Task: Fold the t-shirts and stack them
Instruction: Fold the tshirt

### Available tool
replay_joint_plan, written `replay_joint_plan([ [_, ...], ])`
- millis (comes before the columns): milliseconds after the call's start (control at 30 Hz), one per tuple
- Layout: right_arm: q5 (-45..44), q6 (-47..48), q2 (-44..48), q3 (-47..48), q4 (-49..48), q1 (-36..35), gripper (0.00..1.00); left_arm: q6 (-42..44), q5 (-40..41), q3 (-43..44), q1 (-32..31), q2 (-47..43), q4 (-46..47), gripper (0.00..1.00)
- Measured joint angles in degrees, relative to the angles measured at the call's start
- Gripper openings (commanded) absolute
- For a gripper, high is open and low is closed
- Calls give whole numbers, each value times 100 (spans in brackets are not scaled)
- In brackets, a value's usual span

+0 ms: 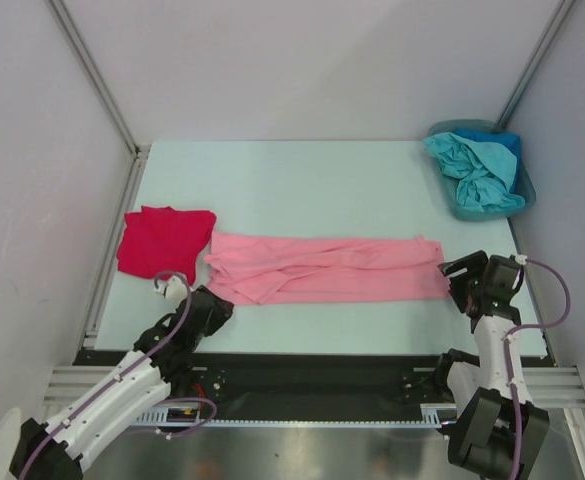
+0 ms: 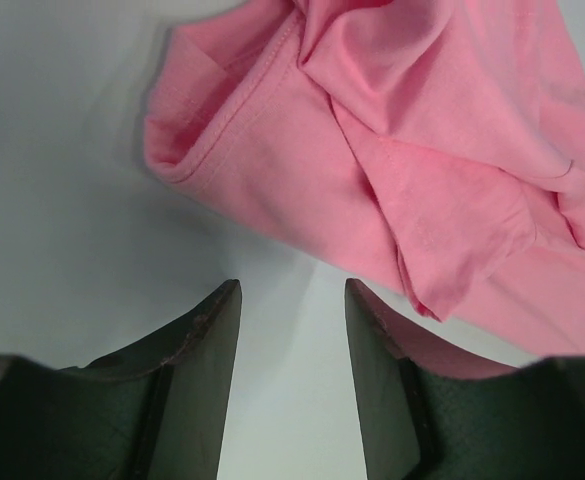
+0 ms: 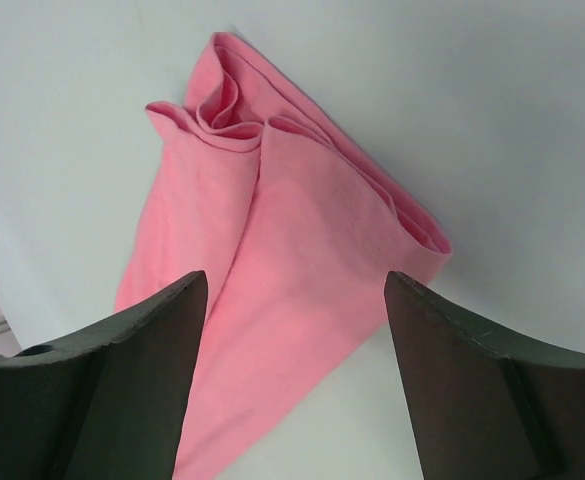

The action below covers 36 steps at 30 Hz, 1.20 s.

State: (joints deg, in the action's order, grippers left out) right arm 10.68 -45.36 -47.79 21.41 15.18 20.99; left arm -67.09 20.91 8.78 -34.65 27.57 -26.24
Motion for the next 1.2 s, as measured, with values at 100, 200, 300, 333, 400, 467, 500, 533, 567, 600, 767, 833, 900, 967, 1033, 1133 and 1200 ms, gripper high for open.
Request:
replay_joint_plan([
  [100, -31, 0, 142, -50, 92, 22, 78, -31, 101, 0, -2, -72, -63, 52],
  [200, -26, -2, 146, -122, 142, 35, 78, -46, 166, 0, -2, -90, -85, 52],
  [300, -9, 2, 149, -177, 214, 48, 78, -50, 219, 0, -2, -90, -129, 52],
  [333, 7, 2, 149, -192, 240, 57, 78, -52, 254, 0, -2, -94, -142, 52],
  [400, 44, 0, 153, -234, 271, 83, 78, -55, 302, 0, -2, -129, -175, 52],
  [467, 85, -2, 153, -271, 304, 105, 78, -61, 350, 2, -2, -203, -216, 52],
  [500, 109, -4, 153, -286, 319, 107, 78, -63, 396, 2, -2, -236, -234, 52],
  [533, 136, -7, 153, -297, 332, 107, 78, -68, 428, 2, -2, -260, -247, 52],
  [567, 160, -7, 153, -308, 334, 107, 78, -85, 459, 2, -2, -280, -258, 52],
  [600, 175, -11, 151, -321, 328, 111, 78, -92, 485, 2, -2, -289, -260, 52],
  [767, 260, -81, 83, -503, 140, 136, 78, -103, 560, 2, 0, -212, -118, 52],
  [833, 315, -149, 42, -570, 0, 146, 78, -103, 564, 2, 0, -57, 24, 52],
  [900, 334, -177, 31, -605, -103, 153, 78, -101, 566, 2, 0, 107, 153, 52],
  [967, 334, -216, 35, -634, -181, 153, 78, -96, 573, 2, 0, 227, 240, 52],
  [1033, 332, -243, 42, -656, -243, 153, 78, -96, 577, 2, 0, 280, 310, 52],
  [1133, 330, -271, 66, -706, -380, 153, 78, -92, 599, 2, 0, 278, 409, 53],
  [1200, 330, -299, 59, -739, -511, 153, 78, -87, 603, 7, 0, 278, 468, 53],
])
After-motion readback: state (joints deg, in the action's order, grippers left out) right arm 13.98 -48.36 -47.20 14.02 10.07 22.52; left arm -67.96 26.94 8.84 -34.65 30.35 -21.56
